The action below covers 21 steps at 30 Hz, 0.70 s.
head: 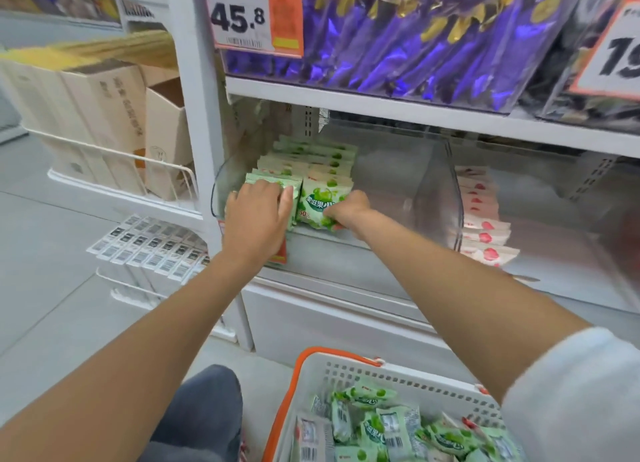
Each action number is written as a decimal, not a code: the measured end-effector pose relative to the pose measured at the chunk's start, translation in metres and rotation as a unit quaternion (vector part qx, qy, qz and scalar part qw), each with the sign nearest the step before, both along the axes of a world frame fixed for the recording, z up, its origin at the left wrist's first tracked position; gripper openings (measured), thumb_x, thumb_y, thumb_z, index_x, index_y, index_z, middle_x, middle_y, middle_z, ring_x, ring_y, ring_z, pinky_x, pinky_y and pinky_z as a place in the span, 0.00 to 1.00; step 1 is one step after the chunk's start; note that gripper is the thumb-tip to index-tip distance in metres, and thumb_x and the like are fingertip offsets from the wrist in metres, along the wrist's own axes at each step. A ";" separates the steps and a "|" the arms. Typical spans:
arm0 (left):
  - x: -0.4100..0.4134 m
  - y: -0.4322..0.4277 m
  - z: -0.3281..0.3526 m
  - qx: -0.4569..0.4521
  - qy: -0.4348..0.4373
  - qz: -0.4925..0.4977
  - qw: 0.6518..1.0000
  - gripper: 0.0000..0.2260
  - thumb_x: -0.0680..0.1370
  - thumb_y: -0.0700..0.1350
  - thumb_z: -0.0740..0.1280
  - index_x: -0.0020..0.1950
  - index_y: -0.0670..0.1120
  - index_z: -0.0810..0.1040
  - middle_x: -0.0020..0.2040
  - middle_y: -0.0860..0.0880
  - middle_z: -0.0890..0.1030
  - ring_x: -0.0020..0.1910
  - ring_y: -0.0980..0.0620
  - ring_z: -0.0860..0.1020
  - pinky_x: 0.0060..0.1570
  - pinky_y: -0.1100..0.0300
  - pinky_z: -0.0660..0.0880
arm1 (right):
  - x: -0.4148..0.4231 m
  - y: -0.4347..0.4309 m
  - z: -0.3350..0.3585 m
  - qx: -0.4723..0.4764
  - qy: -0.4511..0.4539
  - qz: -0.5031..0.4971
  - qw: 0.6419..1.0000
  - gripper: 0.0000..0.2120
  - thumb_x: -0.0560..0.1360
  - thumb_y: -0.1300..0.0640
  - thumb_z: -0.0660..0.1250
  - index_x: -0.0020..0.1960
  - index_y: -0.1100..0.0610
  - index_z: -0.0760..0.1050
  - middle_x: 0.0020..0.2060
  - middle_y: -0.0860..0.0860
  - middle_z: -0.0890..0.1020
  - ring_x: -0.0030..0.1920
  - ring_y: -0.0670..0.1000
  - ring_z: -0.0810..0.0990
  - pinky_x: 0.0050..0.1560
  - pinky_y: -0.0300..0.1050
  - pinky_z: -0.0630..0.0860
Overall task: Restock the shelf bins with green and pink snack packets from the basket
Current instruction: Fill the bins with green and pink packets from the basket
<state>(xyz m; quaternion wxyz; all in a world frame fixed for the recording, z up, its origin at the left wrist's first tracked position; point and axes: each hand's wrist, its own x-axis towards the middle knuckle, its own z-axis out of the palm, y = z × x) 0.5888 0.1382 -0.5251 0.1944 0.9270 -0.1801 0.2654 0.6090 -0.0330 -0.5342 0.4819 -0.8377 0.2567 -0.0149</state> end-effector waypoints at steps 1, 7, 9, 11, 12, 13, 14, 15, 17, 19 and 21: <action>-0.001 0.000 0.000 -0.001 0.001 0.000 1.000 0.17 0.83 0.51 0.52 0.36 0.47 0.66 0.36 0.50 0.69 0.38 0.45 0.68 0.44 0.48 0.68 | 0.003 0.002 -0.001 -0.019 0.005 0.001 1.000 0.19 0.68 0.60 0.75 0.57 0.64 0.76 0.53 0.57 0.82 0.53 0.56 0.82 0.56 0.50 0.80; -0.001 0.000 -0.005 -0.005 -0.010 -0.009 1.000 0.16 0.83 0.51 0.50 0.38 0.49 0.67 0.38 0.49 0.73 0.42 0.43 0.73 0.46 0.48 0.68 | 0.004 0.005 -0.002 -0.095 0.013 0.009 0.995 0.27 0.67 0.54 0.78 0.63 0.59 0.74 0.59 0.54 0.79 0.60 0.54 0.78 0.54 0.40 0.74; -0.001 0.001 -0.005 -0.007 -0.014 -0.011 1.000 0.18 0.82 0.53 0.47 0.38 0.49 0.67 0.38 0.48 0.74 0.41 0.43 0.73 0.46 0.48 0.69 | 0.003 0.004 -0.001 -0.099 0.011 0.013 0.995 0.24 0.68 0.53 0.78 0.60 0.59 0.76 0.57 0.53 0.80 0.58 0.54 0.79 0.50 0.41 0.74; -0.002 0.001 -0.005 -0.005 -0.013 -0.008 1.000 0.20 0.81 0.54 0.44 0.38 0.48 0.68 0.39 0.47 0.76 0.41 0.44 0.74 0.46 0.48 0.70 | 0.001 0.004 0.000 -0.105 0.015 0.025 0.994 0.24 0.67 0.51 0.78 0.59 0.59 0.76 0.56 0.53 0.81 0.56 0.54 0.80 0.48 0.41 0.74; -0.002 0.000 -0.005 -0.004 -0.012 -0.007 1.000 0.21 0.81 0.54 0.44 0.38 0.47 0.70 0.40 0.46 0.77 0.42 0.43 0.74 0.46 0.48 0.70 | 0.001 0.003 -0.001 -0.104 0.015 0.029 0.994 0.25 0.67 0.51 0.78 0.59 0.59 0.76 0.56 0.53 0.81 0.56 0.54 0.80 0.47 0.41 0.74; -0.002 0.000 -0.006 -0.002 -0.013 -0.005 1.000 0.23 0.81 0.54 0.44 0.39 0.46 0.73 0.41 0.46 0.78 0.42 0.43 0.74 0.47 0.48 0.70 | 0.001 0.003 -0.001 -0.101 0.014 0.034 0.994 0.25 0.67 0.51 0.79 0.59 0.59 0.76 0.56 0.53 0.81 0.55 0.54 0.80 0.45 0.41 0.73; -0.003 0.000 -0.006 0.000 -0.014 -0.003 1.000 0.24 0.81 0.54 0.45 0.40 0.45 0.75 0.41 0.46 0.78 0.43 0.43 0.75 0.47 0.48 0.70 | 0.000 0.002 -0.001 -0.094 0.012 0.039 0.995 0.25 0.67 0.51 0.79 0.59 0.59 0.76 0.56 0.53 0.81 0.55 0.54 0.80 0.45 0.41 0.73; -0.003 0.000 -0.006 0.001 -0.014 -0.002 1.000 0.24 0.82 0.53 0.46 0.41 0.44 0.77 0.42 0.45 0.79 0.43 0.43 0.75 0.47 0.47 0.70 | -0.001 0.002 -0.001 -0.086 0.011 0.043 0.995 0.24 0.67 0.52 0.79 0.59 0.59 0.76 0.55 0.53 0.81 0.55 0.53 0.80 0.45 0.41 0.74; -0.003 0.000 -0.005 0.003 -0.009 -0.001 1.000 0.21 0.83 0.51 0.50 0.42 0.44 0.77 0.43 0.45 0.79 0.45 0.43 0.75 0.48 0.47 0.70 | -0.006 0.001 0.003 -0.064 0.010 0.049 0.997 0.20 0.68 0.55 0.78 0.55 0.60 0.77 0.54 0.53 0.81 0.54 0.54 0.81 0.48 0.44 0.78; -0.005 -0.002 -0.004 0.008 -0.014 0.007 1.000 0.18 0.83 0.49 0.53 0.43 0.43 0.77 0.43 0.45 0.79 0.47 0.42 0.74 0.48 0.47 0.69 | -0.018 -0.002 0.011 -0.074 0.017 0.050 0.996 0.13 0.70 0.56 0.76 0.47 0.60 0.74 0.51 0.54 0.80 0.52 0.54 0.81 0.46 0.45 0.78; -0.013 -0.007 -0.002 0.015 -0.039 0.007 0.999 0.14 0.82 0.48 0.57 0.45 0.43 0.79 0.45 0.45 0.79 0.48 0.42 0.74 0.47 0.48 0.69 | -0.039 -0.005 0.021 -0.140 0.011 0.045 0.989 0.11 0.73 0.56 0.73 0.47 0.59 0.72 0.49 0.54 0.78 0.50 0.55 0.78 0.44 0.45 0.73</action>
